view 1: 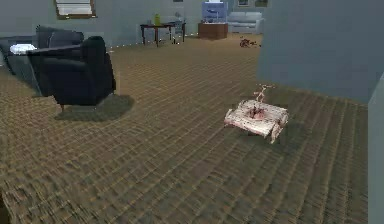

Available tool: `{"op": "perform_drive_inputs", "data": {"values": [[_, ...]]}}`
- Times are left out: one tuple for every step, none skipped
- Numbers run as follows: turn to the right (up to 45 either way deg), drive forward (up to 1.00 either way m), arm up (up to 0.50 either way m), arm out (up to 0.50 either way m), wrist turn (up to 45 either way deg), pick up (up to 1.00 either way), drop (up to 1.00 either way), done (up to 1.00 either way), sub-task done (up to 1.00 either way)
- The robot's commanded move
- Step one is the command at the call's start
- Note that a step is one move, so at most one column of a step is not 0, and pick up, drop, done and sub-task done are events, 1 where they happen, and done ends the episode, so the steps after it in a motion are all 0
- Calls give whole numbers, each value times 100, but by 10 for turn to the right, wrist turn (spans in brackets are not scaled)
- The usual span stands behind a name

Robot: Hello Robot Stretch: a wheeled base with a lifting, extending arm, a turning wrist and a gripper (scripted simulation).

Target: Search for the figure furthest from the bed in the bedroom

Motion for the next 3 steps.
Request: {"op": "perform_drive_inputs", "data": {"values": [[0,100,0,0,0,0,0,0,0],[0,95,0,0,0,0,0,0,0],[360,0,0,0,0,0,0,0,0]]}}
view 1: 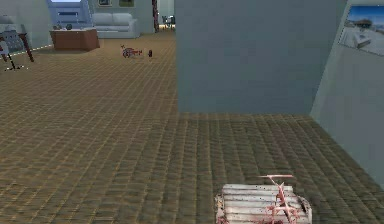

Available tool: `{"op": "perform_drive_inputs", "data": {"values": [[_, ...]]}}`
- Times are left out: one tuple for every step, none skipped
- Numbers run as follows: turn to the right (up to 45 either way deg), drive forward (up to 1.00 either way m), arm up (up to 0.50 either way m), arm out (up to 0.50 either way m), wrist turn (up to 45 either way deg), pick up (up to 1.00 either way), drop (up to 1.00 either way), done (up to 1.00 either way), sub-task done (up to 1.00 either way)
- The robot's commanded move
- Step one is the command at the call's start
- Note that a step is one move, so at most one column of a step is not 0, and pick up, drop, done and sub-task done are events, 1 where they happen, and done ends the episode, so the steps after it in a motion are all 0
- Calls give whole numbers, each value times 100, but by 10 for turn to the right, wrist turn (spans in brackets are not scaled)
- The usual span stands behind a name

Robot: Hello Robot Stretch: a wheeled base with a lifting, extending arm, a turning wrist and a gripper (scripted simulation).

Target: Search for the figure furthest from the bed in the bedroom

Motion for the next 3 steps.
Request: {"op": "perform_drive_inputs", "data": {"values": [[0,5,0,0,0,0,0,0,0],[-450,0,0,0,0,0,0,0,0],[-450,0,0,0,0,0,0,0,0]]}}
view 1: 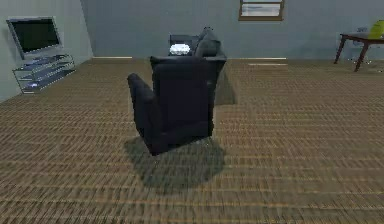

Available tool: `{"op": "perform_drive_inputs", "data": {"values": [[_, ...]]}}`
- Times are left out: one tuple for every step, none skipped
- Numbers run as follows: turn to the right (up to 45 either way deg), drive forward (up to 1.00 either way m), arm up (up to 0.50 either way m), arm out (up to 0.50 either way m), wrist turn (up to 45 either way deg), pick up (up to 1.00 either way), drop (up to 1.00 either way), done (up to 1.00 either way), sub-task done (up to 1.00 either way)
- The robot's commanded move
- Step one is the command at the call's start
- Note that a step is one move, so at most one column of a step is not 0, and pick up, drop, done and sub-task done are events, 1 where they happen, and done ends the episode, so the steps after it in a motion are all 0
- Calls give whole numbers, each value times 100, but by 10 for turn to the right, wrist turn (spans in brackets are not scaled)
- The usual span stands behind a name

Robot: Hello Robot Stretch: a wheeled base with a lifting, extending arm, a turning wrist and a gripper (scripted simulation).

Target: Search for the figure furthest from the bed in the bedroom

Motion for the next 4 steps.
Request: {"op": "perform_drive_inputs", "data": {"values": [[-450,0,0,0,0,0,0,0,0],[-180,0,0,0,0,0,0,0,0],[0,30,0,0,0,0,0,0,0],[450,0,0,0,0,0,0,0,0]]}}
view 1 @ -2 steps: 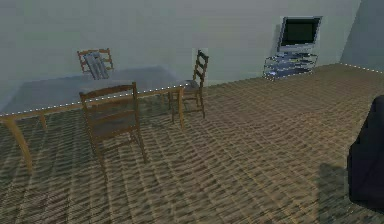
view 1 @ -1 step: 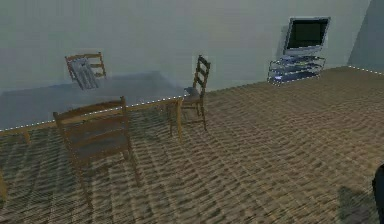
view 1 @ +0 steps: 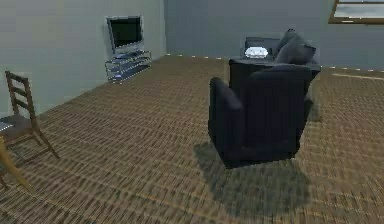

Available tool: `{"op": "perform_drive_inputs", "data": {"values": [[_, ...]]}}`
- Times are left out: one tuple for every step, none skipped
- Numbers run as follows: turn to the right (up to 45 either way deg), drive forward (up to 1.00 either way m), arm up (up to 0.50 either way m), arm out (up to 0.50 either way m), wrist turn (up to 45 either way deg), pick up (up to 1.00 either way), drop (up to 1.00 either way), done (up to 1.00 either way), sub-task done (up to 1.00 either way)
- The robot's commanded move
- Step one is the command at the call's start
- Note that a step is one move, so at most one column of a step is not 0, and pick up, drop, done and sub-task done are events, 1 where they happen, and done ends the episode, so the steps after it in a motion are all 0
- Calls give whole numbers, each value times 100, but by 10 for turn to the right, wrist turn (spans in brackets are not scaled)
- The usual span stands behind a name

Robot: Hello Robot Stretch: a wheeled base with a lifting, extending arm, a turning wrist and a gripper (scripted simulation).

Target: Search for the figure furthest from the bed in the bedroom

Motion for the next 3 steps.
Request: {"op": "perform_drive_inputs", "data": {"values": [[450,0,0,0,0,0,0,0,0],[150,0,0,0,0,0,0,0,0],[0,45,0,0,0,0,0,0,0]]}}
